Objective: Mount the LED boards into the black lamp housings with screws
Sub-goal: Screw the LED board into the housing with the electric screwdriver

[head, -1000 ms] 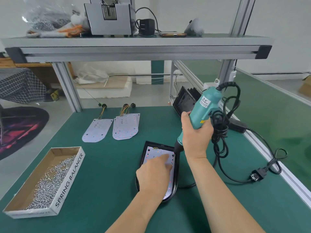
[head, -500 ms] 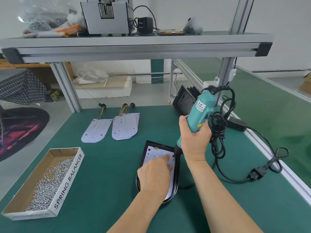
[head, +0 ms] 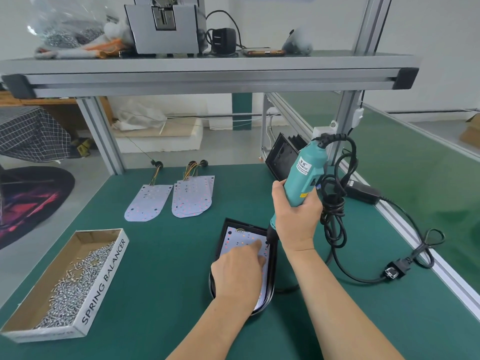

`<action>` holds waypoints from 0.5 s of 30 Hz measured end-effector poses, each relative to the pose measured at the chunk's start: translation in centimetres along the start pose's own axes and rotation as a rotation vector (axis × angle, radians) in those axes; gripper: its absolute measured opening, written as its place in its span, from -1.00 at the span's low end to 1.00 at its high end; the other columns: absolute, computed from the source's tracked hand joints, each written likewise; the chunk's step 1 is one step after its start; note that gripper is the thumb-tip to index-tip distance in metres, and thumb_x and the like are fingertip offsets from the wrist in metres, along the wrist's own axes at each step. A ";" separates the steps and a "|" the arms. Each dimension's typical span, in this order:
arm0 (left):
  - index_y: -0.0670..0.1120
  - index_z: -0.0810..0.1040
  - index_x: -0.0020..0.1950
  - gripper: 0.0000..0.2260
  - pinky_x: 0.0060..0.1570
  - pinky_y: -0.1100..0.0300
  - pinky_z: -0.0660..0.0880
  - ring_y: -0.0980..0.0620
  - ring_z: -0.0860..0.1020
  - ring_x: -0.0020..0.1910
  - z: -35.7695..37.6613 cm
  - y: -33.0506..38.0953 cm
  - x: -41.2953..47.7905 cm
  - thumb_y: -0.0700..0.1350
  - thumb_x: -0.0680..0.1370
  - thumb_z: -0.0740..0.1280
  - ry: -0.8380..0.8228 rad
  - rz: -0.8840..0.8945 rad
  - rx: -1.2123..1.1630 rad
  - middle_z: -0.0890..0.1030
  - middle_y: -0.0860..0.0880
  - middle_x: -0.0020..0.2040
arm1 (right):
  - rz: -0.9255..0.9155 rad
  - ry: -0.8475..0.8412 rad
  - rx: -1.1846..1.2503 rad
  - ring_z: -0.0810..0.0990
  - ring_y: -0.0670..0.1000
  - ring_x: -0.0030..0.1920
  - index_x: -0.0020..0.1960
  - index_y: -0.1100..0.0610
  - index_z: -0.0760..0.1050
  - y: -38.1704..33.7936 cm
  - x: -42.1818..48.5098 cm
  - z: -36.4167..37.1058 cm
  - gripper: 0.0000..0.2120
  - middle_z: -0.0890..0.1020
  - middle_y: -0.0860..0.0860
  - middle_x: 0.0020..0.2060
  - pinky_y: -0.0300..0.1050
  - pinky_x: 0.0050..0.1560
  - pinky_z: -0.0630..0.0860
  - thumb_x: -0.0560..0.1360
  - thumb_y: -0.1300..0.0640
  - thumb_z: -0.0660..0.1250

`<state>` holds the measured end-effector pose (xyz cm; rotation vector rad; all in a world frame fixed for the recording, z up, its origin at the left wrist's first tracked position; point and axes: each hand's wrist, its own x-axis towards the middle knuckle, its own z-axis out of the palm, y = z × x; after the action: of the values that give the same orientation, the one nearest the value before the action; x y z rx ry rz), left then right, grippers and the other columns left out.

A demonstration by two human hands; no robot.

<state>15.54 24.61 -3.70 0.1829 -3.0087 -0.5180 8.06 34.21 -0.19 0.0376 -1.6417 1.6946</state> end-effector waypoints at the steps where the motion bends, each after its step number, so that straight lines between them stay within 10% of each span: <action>1: 0.12 0.51 0.24 -0.78 -0.28 0.16 0.27 -0.06 0.40 -0.22 0.0 0.0 0.0 0.04 0.63 0.18 0.002 0.002 0.000 0.64 -0.02 -0.09 | 0.006 -0.002 0.003 0.39 -0.04 -0.48 -0.24 0.25 0.40 0.0 0.0 0.0 -0.72 0.43 -0.14 -0.49 -0.09 -0.42 0.40 0.45 0.11 0.43; 15: 0.08 0.50 0.15 -0.83 -0.39 0.16 0.18 -0.08 0.42 -0.23 0.6 -0.3 0.3 0.06 0.63 0.19 0.024 0.046 0.019 0.48 0.02 -0.32 | 0.116 0.020 -0.023 0.35 -0.10 -0.51 -0.31 0.05 0.32 0.5 0.2 0.4 -0.72 0.41 -0.17 -0.53 -0.21 -0.45 0.38 0.38 0.03 0.42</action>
<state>15.20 24.53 -4.37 0.1195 -2.9877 -0.4803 7.51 34.03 -0.42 -0.0870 -1.6759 1.7564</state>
